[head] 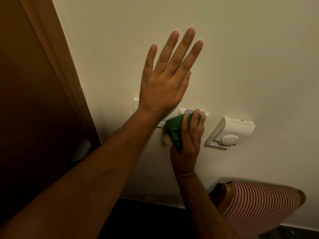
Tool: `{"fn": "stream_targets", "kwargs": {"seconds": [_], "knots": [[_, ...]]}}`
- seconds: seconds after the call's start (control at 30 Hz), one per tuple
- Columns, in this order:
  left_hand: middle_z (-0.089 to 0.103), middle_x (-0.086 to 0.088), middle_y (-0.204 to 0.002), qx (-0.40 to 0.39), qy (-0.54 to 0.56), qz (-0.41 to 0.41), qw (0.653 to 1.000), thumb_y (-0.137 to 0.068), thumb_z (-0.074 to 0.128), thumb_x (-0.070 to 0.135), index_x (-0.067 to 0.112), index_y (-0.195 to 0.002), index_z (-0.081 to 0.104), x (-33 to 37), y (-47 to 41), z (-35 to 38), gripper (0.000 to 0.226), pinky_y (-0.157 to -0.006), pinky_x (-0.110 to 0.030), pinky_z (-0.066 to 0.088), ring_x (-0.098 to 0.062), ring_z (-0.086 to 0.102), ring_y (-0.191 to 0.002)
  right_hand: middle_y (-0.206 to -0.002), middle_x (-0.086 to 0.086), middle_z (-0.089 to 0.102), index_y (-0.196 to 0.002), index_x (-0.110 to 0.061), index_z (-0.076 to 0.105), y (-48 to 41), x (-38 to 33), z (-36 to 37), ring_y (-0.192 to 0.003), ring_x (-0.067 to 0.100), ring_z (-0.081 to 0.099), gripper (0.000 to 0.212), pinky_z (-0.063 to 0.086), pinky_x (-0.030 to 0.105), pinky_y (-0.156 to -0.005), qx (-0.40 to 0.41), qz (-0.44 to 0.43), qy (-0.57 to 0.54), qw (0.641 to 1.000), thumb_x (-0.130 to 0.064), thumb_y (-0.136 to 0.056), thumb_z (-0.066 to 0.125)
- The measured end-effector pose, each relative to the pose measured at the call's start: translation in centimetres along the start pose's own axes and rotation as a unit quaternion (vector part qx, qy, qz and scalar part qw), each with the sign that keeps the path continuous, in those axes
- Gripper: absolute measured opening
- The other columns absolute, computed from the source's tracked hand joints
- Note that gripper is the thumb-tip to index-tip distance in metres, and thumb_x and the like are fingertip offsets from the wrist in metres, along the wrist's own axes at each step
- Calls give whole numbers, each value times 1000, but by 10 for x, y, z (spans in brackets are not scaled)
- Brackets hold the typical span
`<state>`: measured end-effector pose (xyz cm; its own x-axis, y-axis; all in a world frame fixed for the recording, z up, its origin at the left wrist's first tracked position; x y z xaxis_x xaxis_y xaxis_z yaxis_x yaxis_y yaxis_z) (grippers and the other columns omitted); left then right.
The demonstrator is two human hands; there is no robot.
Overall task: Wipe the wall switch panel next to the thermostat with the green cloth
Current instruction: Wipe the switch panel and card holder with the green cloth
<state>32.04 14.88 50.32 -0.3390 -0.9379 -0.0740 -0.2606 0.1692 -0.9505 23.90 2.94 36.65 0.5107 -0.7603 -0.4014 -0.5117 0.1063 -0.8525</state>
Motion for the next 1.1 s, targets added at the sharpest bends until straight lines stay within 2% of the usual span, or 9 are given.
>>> {"fn": "stream_targets", "kwargs": {"seconds": [0.1, 0.2, 0.27, 0.43, 0.67, 0.73, 0.83, 0.97, 1.1], "knots": [[22, -5, -182, 10, 0, 1, 1000, -123, 37, 32, 28, -177, 4, -2, 1, 1, 64, -138, -54, 4, -22, 4, -175, -177, 2, 16, -155, -1, 41, 12, 4, 4, -167, 29, 9, 49, 13, 50, -136, -16, -24, 30, 999, -24, -114, 55], [32, -6, -180, 26, -6, 11, 1000, -121, 42, 31, 27, -176, 10, -1, 1, 2, 64, -137, -56, 11, -30, 27, -169, -172, 10, 23, -153, 3, 42, 36, 16, 2, -168, 25, 5, 71, 10, 45, -137, -62, -39, 66, 995, 0, -93, 80], [33, -7, -179, 31, -4, 9, 999, -121, 42, 31, 26, -176, 11, 0, 0, 2, 63, -137, -57, 12, -31, 30, -167, -169, 13, 27, -152, 4, 43, 33, 16, 0, -168, 26, 6, 74, 9, 44, -137, -65, -38, 55, 996, 0, -90, 84], [38, -9, -178, 27, -30, -7, 999, -121, 44, 32, 21, -179, 25, 1, 0, 1, 62, -136, -59, 17, -32, 32, -166, -172, 9, 23, -155, 1, 40, 5, -3, 9, -167, 29, 9, 58, 15, 51, -136, -30, -44, 6, 999, -30, -111, 61], [42, -11, -177, 15, -44, -8, 999, -123, 37, 33, 21, -174, 32, 3, -2, -5, 53, -134, -59, 20, -33, 34, -164, -178, -5, 2, -159, -6, 27, 27, 6, 10, -168, 19, -1, 66, 9, 42, -138, -103, -93, 59, 989, -20, -103, 59], [41, -11, -177, 17, -53, -7, 998, -123, 38, 33, 21, -175, 32, 3, -1, -6, 53, -134, -58, 18, -33, 32, -164, -175, 1, 14, -158, -4, 35, 26, 10, 7, -168, 20, 2, 53, 11, 42, -138, -95, -97, 53, 989, -21, -110, 53], [39, -10, -178, 15, -50, -15, 999, -123, 40, 33, 21, -176, 31, 4, -2, -6, 55, -134, -56, 14, -32, 30, -165, -173, 7, 20, -159, -3, 33, 19, 14, -1, -167, 27, 8, 53, 13, 47, -136, -39, -53, 43, 997, -26, -115, 51], [38, -9, -178, 11, -51, -8, 999, -122, 39, 33, 20, -178, 27, 3, -3, -7, 58, -134, -56, 14, -32, 31, -165, -172, 16, 25, -156, 1, 41, 19, 20, -11, -166, 35, 12, 59, 16, 52, -136, 28, 57, 19, 998, -7, -105, 68], [41, -10, -178, 15, -49, -1, 999, -123, 34, 32, 20, -177, 28, 4, -3, -7, 56, -134, -56, 15, -32, 32, -165, -173, 12, 23, -154, 5, 43, 15, 7, 0, -166, 32, 8, 48, 13, 50, -136, 62, 78, 0, 995, -24, -117, 42]]}}
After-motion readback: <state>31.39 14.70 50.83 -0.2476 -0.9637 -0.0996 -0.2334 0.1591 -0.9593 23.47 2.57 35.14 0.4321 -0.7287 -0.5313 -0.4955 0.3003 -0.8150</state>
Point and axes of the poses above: each hand's wrist, its own y-axis away from the middle knuckle, its own z-axis out of the palm, x = y × z, the point moved 1 cm from there along -y, towards the middle knuckle
